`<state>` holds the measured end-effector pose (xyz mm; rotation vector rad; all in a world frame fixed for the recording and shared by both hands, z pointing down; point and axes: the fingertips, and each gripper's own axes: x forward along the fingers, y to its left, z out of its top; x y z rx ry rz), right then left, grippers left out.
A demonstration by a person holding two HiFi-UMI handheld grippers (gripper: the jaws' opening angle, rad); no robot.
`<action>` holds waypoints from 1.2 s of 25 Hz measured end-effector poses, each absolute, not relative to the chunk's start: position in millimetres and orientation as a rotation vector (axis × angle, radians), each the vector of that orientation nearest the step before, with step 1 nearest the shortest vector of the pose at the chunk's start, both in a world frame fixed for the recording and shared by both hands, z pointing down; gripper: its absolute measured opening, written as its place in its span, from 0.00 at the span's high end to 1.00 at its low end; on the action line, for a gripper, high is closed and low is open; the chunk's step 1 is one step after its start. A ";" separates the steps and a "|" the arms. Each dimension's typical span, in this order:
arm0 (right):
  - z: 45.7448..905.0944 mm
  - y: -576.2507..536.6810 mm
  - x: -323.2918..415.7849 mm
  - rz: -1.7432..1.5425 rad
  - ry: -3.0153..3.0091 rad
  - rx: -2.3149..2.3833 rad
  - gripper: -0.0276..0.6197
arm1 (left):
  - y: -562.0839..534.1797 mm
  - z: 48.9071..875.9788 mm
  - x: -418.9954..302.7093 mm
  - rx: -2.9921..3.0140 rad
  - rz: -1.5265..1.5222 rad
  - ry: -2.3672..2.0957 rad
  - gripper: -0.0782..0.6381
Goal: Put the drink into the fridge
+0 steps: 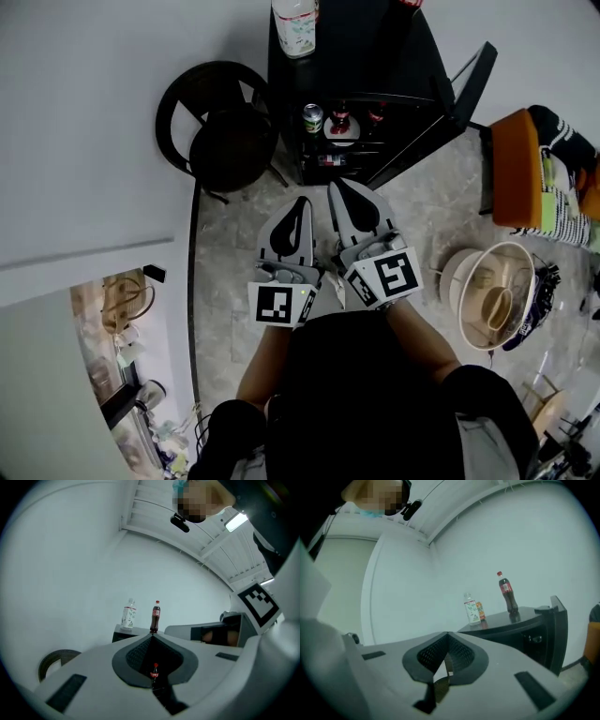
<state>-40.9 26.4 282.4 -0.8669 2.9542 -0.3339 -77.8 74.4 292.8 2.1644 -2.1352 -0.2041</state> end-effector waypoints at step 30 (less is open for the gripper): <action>185.8 100.8 -13.6 -0.081 3.060 -0.591 0.94 | 148.0 200.8 -53.3 2.249 -0.213 -2.203 0.88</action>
